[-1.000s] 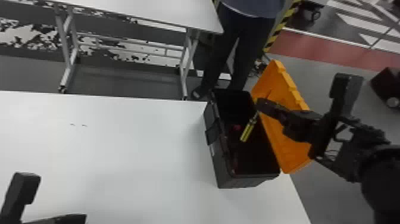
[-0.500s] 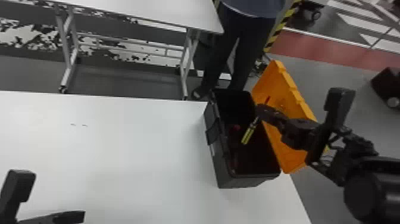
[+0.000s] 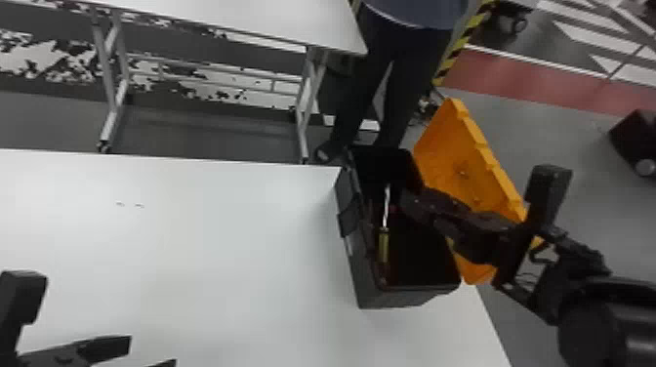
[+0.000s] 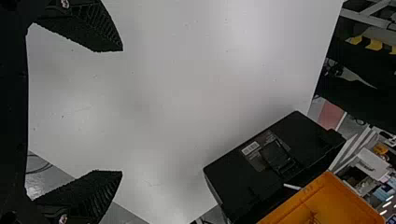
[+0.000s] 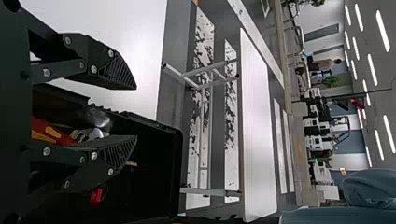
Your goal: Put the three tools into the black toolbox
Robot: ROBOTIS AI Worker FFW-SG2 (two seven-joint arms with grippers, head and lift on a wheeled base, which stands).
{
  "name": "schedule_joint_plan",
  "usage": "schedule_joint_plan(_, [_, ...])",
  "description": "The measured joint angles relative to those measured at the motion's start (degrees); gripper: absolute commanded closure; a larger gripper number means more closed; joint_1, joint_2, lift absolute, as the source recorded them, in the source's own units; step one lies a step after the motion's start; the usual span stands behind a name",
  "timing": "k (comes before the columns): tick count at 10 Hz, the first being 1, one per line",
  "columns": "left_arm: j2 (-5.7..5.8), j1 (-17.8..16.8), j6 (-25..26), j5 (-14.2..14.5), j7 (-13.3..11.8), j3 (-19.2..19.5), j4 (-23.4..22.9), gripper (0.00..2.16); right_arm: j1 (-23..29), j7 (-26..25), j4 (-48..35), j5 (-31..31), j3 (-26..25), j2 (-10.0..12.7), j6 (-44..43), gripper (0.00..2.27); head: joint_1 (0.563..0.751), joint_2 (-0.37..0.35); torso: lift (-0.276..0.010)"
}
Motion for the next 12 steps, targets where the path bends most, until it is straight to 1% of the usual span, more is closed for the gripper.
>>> schedule_joint_plan(1, [-0.10,0.0,-0.2,0.0,1.2,0.0,-0.6,0.07,0.1,-0.7,-0.2,-1.0,0.4,1.9,0.0,0.02,0.695,-0.350,-0.051])
schedule_joint_plan(2, [-0.28,0.0,-0.9,0.1,2.8,0.3,-1.2,0.06,0.5,-2.2,-0.9,-1.4,1.8,4.0,-0.4,0.02,0.695,-0.350,-0.051])
schedule_joint_plan(3, [-0.67,0.0,-2.1,0.5,4.1,1.1,-1.9,0.06,1.3,-4.1,-2.2,-1.1,4.6,6.2,-0.8,0.02,0.695,-0.307,-0.051])
schedule_joint_plan(4, [-1.15,0.1,-3.4,1.0,4.9,2.3,-2.6,0.06,1.8,-5.4,-3.3,-0.3,7.1,8.1,-1.1,0.02,0.695,-0.283,-0.051])
schedule_joint_plan(5, [-1.82,0.2,-5.4,1.8,5.9,4.2,-3.7,0.05,2.3,-6.9,-4.7,1.3,10.4,10.2,-1.3,0.02,0.695,-0.218,-0.051])
schedule_joint_plan(6, [-2.13,0.2,-7.2,2.3,7.2,5.8,-4.8,0.05,2.7,-8.2,-6.0,3.1,13.5,11.7,-1.3,0.03,0.695,-0.156,-0.051])
schedule_joint_plan(7, [-2.29,0.2,-9.2,2.7,9.1,7.1,-6.0,0.05,3.3,-9.6,-7.1,5.0,16.4,12.2,-1.5,0.03,0.695,-0.102,-0.051])
schedule_joint_plan(9, [-3.04,0.2,-14.1,3.5,12.5,9.0,-8.1,0.05,5.1,-13.5,-7.8,8.4,22.3,12.3,-4.4,0.03,0.695,-0.040,-0.051])
schedule_joint_plan(10, [-3.16,0.5,-18.3,3.7,14.5,9.4,-9.0,0.04,6.5,-15.6,-7.8,9.7,25.1,12.3,-7.3,0.03,0.695,-0.005,-0.051])
schedule_joint_plan(11, [-3.00,1.6,-25.1,3.5,16.7,9.5,-9.6,0.04,8.2,-17.0,-7.6,10.3,27.1,12.3,-10.7,0.03,0.695,0.021,-0.051])
schedule_joint_plan(12, [-2.68,3.1,-32.2,3.4,17.0,9.5,-9.8,0.04,9.9,-17.7,-7.4,11.2,28.5,12.3,-13.6,0.03,0.695,0.029,-0.051])
